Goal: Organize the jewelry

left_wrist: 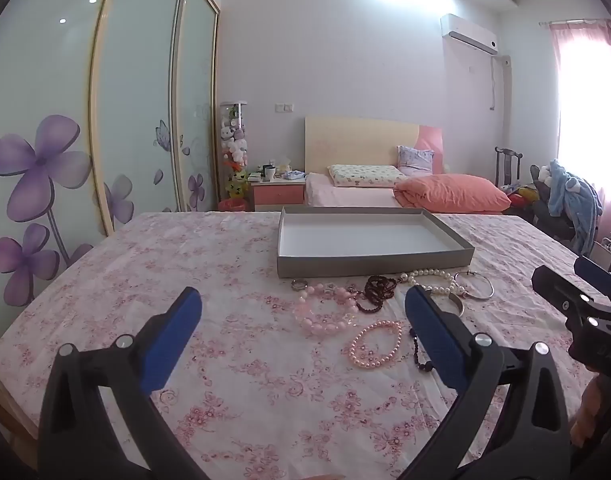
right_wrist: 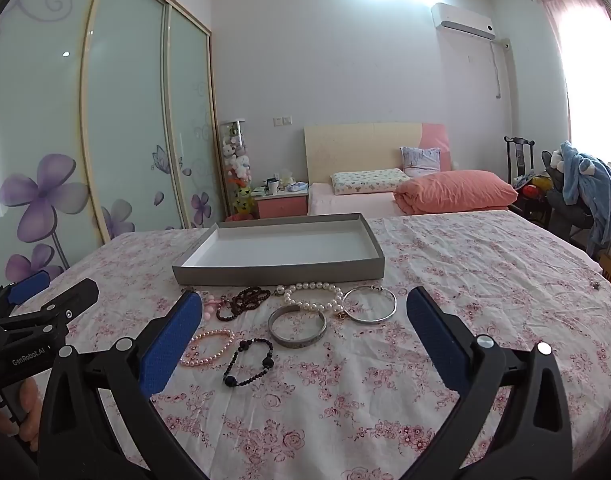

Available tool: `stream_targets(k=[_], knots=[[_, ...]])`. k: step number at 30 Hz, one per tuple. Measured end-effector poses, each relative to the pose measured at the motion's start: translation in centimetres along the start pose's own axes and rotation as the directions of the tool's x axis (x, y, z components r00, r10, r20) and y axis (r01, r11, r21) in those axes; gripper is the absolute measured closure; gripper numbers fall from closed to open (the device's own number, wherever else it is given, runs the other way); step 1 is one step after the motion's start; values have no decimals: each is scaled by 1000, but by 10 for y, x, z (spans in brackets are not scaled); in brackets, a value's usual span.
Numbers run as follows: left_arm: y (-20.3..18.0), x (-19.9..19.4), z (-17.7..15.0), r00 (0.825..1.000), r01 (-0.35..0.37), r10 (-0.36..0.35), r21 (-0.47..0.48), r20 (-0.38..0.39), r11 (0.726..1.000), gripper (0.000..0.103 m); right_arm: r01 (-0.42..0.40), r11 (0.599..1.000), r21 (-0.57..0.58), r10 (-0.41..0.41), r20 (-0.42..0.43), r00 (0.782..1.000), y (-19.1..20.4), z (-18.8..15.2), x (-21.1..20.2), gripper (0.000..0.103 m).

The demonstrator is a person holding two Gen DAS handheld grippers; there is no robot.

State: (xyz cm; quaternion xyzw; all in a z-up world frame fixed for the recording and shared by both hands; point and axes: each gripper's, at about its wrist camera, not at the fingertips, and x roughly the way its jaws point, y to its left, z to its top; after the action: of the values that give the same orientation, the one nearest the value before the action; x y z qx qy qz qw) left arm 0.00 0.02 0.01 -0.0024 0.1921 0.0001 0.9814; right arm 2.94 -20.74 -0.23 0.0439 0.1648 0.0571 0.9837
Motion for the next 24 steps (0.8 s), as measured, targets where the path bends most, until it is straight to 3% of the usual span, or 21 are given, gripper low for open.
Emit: stream_targets(k=[24], knots=[[-1,-1,0,1000,2,-2,3,-2,1000,4,0,1000,2,0,-5,1000,-3,0,6,2]])
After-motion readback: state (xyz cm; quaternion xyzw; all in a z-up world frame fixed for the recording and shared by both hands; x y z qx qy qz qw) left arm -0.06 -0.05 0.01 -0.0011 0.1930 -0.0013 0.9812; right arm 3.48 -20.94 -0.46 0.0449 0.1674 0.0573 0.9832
